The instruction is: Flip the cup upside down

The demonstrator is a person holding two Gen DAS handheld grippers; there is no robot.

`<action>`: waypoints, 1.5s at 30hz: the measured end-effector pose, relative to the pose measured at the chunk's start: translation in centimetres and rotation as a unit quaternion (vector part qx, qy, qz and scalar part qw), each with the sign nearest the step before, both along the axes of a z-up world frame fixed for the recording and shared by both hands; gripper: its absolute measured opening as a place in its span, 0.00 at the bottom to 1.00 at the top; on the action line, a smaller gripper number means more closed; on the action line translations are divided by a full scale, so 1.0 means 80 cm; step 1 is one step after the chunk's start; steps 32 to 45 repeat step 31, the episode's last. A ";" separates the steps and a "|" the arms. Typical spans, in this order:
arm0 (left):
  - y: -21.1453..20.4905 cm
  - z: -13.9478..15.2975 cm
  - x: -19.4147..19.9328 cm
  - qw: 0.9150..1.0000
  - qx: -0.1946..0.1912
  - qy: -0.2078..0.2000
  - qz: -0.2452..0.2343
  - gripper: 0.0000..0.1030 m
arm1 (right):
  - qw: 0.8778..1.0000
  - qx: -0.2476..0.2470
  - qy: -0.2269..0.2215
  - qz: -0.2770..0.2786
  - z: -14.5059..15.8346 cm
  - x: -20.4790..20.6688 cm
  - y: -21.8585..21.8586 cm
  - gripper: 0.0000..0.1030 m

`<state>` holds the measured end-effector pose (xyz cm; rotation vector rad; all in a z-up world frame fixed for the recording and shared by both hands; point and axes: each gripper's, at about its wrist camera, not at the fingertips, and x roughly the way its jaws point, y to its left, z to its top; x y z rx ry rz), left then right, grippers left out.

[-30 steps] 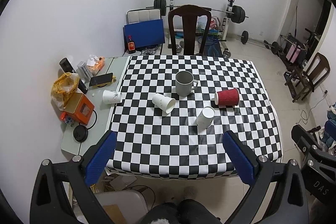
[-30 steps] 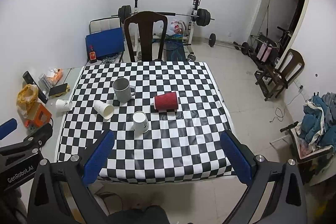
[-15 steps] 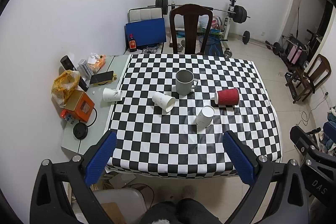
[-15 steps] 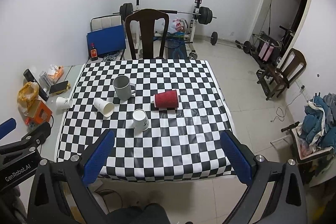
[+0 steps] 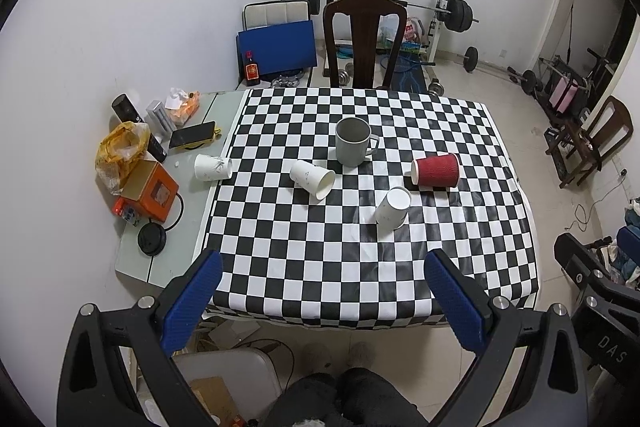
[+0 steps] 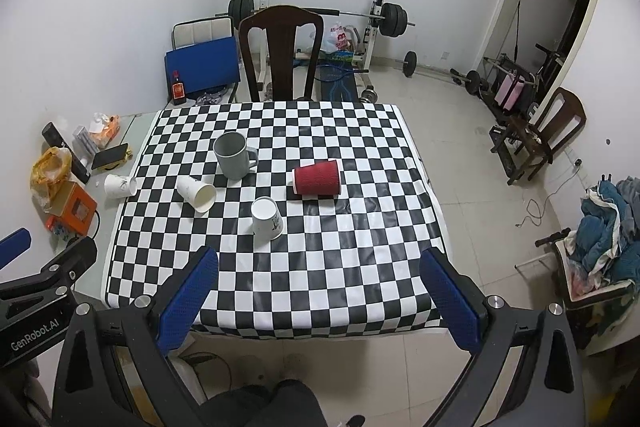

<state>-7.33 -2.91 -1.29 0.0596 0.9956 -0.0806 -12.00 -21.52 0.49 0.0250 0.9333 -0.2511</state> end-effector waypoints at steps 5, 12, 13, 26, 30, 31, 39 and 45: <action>0.000 0.000 0.001 1.000 -0.001 -0.001 0.001 1.00 | 1.000 -0.001 0.000 -0.001 0.000 0.001 0.000 0.99; -0.002 0.000 0.003 1.000 0.000 -0.001 0.003 1.00 | 1.000 0.000 0.002 -0.001 0.000 0.002 0.000 0.99; -0.003 0.001 0.005 1.000 0.000 -0.001 0.003 1.00 | 1.000 0.000 0.002 -0.002 0.000 0.003 0.000 0.99; -0.004 0.001 0.008 1.000 0.001 0.002 0.007 1.00 | 1.000 0.001 0.007 -0.001 0.000 0.005 0.001 0.99; -0.004 0.002 0.009 1.000 0.004 0.001 0.011 1.00 | 1.000 0.002 0.008 -0.001 0.000 0.006 0.000 0.99; -0.004 0.001 0.008 1.000 0.003 0.003 0.009 1.00 | 1.000 0.003 0.009 -0.001 -0.002 0.005 0.001 0.99; -0.004 0.001 0.008 1.000 0.003 0.003 0.009 1.00 | 1.000 0.003 0.009 -0.001 -0.002 0.005 0.001 0.99; -0.004 0.001 0.008 1.000 0.003 0.003 0.009 1.00 | 1.000 0.003 0.009 -0.001 -0.002 0.005 0.001 0.99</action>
